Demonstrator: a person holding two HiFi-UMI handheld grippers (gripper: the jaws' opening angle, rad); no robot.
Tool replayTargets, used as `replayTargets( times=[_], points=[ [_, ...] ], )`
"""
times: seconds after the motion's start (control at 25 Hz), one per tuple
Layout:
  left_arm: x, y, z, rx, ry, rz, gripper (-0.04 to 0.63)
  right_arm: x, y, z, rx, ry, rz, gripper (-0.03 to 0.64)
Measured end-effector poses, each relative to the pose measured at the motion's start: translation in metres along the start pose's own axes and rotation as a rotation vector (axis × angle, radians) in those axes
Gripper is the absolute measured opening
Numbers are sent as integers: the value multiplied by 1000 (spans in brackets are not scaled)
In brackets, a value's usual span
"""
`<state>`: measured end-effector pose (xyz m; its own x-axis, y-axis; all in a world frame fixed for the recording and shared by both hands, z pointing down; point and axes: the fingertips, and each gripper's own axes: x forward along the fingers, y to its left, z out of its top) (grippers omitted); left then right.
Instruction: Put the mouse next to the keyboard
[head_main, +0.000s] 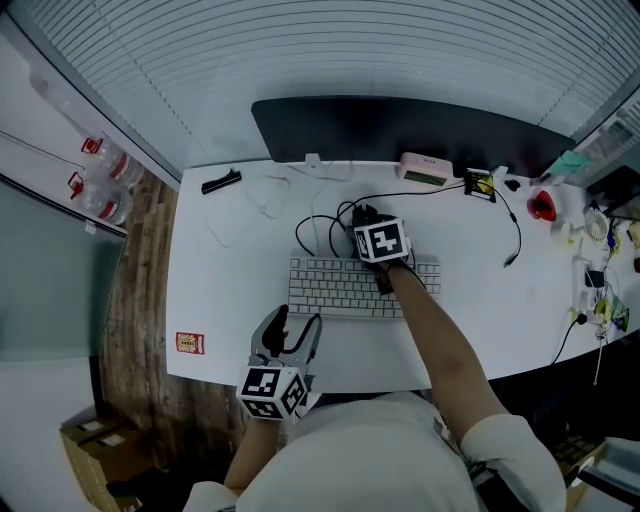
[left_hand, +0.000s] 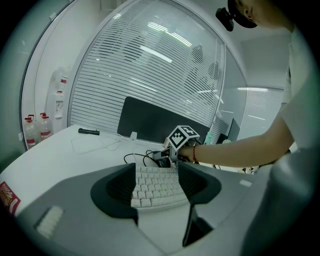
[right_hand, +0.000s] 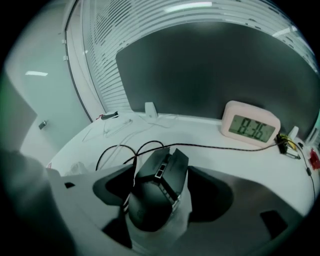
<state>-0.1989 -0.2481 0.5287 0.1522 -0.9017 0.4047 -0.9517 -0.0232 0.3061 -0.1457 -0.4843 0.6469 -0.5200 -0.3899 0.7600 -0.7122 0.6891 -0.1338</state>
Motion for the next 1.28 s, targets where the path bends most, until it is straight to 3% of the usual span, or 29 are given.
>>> replayTargets(
  times=[0.36, 0.76, 1.28],
  points=[
    [2, -6, 0, 3, -5, -12, 270, -1, -2, 1, -14, 5, -38, 308],
    [-7, -15, 0, 24, -13, -36, 270, -53, -20, 27, -86, -135, -75, 303],
    [-4, -52, -5, 69, 0, -151, 270, -124, -90, -12, 15, -163, -217, 302]
  ],
)
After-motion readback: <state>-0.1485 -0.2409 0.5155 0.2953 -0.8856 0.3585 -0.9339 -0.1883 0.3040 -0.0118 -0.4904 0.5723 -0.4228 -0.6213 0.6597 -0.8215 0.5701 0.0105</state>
